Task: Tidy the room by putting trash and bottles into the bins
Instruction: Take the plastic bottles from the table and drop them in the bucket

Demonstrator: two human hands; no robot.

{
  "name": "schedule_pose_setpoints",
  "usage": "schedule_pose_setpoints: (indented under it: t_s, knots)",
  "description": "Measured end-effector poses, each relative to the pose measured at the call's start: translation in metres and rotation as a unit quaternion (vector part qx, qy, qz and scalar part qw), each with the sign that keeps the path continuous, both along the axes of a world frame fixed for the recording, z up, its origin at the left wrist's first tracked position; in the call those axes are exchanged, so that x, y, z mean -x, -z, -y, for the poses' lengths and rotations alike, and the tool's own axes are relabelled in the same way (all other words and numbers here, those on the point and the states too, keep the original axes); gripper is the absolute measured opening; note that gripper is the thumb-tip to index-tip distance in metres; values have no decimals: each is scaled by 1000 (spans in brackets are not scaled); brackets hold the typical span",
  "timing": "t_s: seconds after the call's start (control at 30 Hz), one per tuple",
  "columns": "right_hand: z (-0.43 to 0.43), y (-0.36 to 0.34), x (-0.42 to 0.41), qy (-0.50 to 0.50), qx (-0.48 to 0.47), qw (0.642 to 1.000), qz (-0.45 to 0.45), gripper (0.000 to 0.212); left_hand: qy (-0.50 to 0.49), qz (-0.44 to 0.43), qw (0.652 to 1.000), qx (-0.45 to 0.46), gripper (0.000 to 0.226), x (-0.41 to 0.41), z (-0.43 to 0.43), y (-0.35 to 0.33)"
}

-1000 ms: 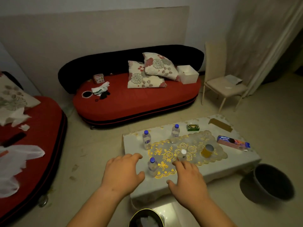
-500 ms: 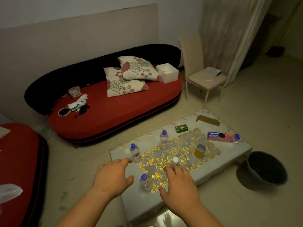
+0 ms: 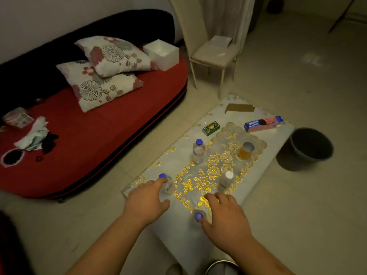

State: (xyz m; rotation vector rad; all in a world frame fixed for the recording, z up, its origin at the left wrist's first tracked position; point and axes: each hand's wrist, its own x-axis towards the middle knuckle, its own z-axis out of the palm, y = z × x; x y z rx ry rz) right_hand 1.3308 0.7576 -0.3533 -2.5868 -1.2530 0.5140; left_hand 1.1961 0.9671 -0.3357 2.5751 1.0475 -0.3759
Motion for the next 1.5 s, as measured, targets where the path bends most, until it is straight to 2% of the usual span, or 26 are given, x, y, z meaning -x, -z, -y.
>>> schedule_pose_setpoints:
  t_s: [0.13,0.4,0.57,0.73,0.83,1.0,1.07,1.17,1.2,1.27,1.33,1.5]
  knots:
    - [-26,46,10,33,19,999,-18,58,13,9,999,28,66,-5,-39,48]
    - [-50,149,18,61,67,994,-55,69,2,92,991,94,73,-33,-84,154]
    - [-49,189,20,108,47,986,-121,70,-2,106,988,114,67,-42,-91,199]
    - [-50,210,29,153,29,975,-161,62,-6,124,989,84,53,-42,-92,220]
    - [-50,211,30,146,36,975,-166,54,-11,118,991,69,54,-41,-93,221]
    - [-48,191,19,136,39,976,-167,44,-35,130,988,71,43,-41,-88,204]
    - [-47,180,11,137,34,977,-159,42,-24,102,992,73,59,-44,-87,195]
    - [-49,173,1,135,37,977,-160,43,32,28,992,122,99,-56,-77,189]
    - [-51,174,-1,134,35,977,-159,42,64,6,990,125,102,-60,-70,192]
    - [-55,178,-4,133,28,979,-155,37,91,15,992,91,82,-69,-59,206]
    - [-57,187,-4,137,19,979,-152,33,72,74,993,53,56,-77,-60,222]
    - [-52,200,-6,136,4,978,-155,41,51,124,991,31,41,-79,-72,231]
